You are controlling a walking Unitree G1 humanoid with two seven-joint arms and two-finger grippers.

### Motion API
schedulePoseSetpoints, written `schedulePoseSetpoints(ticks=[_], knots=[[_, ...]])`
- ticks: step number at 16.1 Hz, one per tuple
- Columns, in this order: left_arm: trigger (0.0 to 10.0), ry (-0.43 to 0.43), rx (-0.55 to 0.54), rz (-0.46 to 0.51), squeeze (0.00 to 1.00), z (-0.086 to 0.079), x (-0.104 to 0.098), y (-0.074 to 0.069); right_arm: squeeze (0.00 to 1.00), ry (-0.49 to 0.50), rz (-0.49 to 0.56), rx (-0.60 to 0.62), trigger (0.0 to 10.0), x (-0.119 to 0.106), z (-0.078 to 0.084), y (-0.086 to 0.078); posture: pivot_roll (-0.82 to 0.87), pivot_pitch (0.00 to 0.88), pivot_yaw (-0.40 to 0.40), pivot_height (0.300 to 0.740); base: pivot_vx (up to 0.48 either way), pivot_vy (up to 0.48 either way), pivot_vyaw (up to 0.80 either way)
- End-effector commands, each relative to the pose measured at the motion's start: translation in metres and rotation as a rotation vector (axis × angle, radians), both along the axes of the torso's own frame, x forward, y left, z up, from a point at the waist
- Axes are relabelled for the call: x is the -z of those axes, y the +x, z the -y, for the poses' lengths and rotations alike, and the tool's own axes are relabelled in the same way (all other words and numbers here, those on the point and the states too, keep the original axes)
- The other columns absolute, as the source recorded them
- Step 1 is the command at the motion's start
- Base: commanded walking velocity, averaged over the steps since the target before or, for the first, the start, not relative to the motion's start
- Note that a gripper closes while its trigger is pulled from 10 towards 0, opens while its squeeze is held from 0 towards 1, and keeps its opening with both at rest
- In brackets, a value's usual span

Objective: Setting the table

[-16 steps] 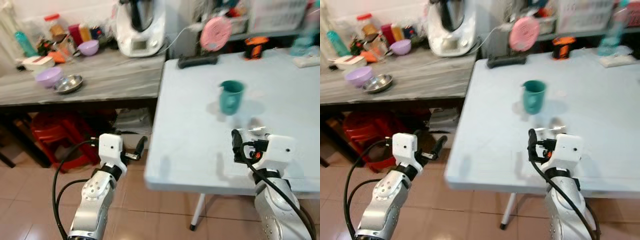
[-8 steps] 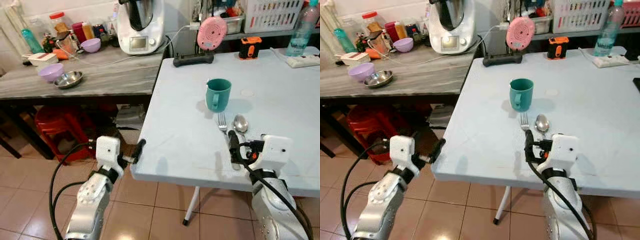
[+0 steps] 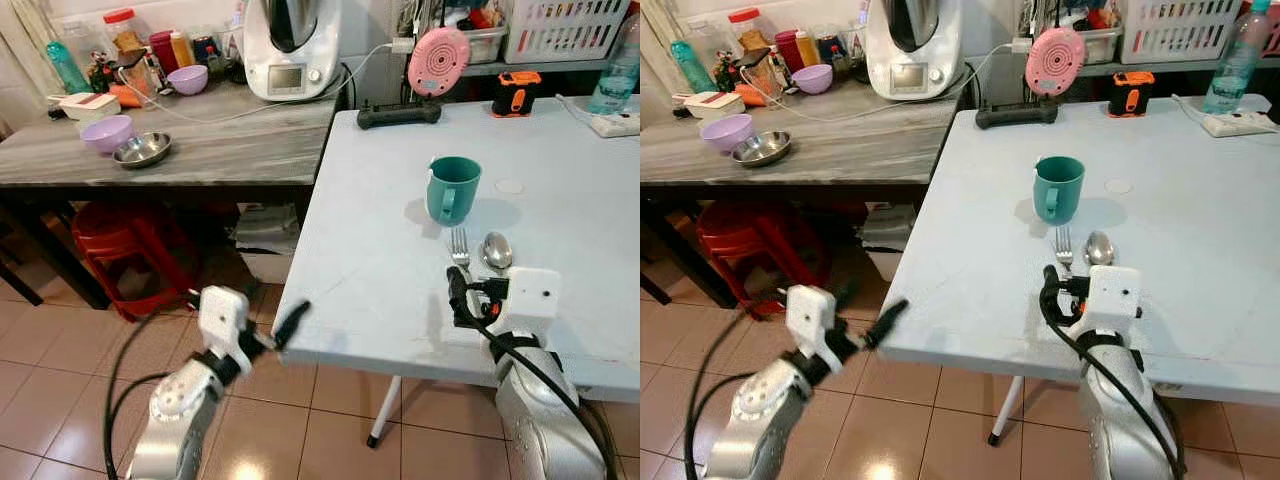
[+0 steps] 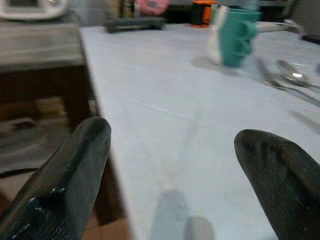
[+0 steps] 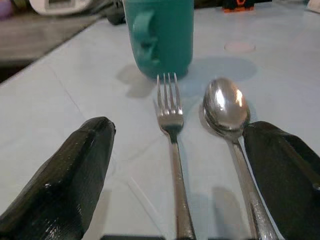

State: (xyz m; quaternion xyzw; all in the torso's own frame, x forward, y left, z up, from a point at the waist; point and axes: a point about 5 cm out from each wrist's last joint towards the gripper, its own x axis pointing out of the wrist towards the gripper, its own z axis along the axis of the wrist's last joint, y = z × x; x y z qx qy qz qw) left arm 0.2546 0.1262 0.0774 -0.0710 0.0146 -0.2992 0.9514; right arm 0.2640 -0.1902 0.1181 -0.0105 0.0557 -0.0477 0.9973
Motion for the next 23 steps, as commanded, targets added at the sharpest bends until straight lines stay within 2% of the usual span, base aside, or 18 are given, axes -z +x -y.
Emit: schedulePoseSetpoints(ticks=[1, 3, 6, 12, 13, 14, 18, 23], knots=[[10.0, -0.002, 0.028, 0.011, 0.0, -0.002, -0.005, -0.001, 0.0, -0.005, -0.024, -0.012, 10.0, 0.002, -0.004, 0.003, -0.13, 0.005, 0.133, 0.74, 0.0, 0.0, 0.0], [10.0, -0.011, 0.125, 0.02, 0.0, 0.006, -0.009, -0.006, 0.0, -0.033, -0.063, -0.022, 10.0, 0.005, 0.0, 0.009, -0.13, 0.016, 0.131, 0.74, 0.0, 0.0, 0.0], [10.0, -0.008, 0.135, 0.021, 0.0, 0.007, -0.009, -0.005, 0.0, -0.062, -0.093, -0.037, 10.0, 0.007, 0.007, 0.019, -0.14, 0.018, 0.13, 0.74, 0.0, 0.0, 0.0], [10.0, -0.003, 0.146, 0.02, 0.0, 0.009, -0.009, -0.004, 0.0, -0.086, -0.125, -0.086, 10.0, 0.01, 0.006, 0.037, -0.14, 0.022, 0.127, 0.74, 0.0, 0.0, 0.0], [10.0, 0.001, 0.146, 0.023, 0.0, 0.009, -0.01, -0.003, 0.0, -0.078, -0.135, -0.116, 3.7, 0.013, 0.001, 0.04, -0.13, 0.021, 0.127, 0.74, 0.0, 0.0, 0.0], [10.0, 0.002, 0.147, 0.024, 0.0, 0.009, -0.01, -0.003, 0.0, -0.07, -0.143, -0.14, 0.0, 0.016, -0.002, 0.041, -0.13, 0.021, 0.127, 0.74, 0.0, 0.0, 0.0], [10.0, 0.007, 0.152, 0.029, 0.0, 0.009, -0.011, -0.003, 0.0, -0.069, -0.167, -0.154, 0.0, 0.021, -0.004, 0.044, -0.13, 0.021, 0.13, 0.74, 0.0, 0.0, 0.0], [10.0, 0.006, 0.169, 0.037, 0.0, 0.01, -0.012, -0.003, 0.0, -0.064, -0.218, -0.097, 0.0, 0.03, 0.007, 0.039, -0.13, 0.019, 0.13, 0.74, 0.0, 0.0, 0.0]])
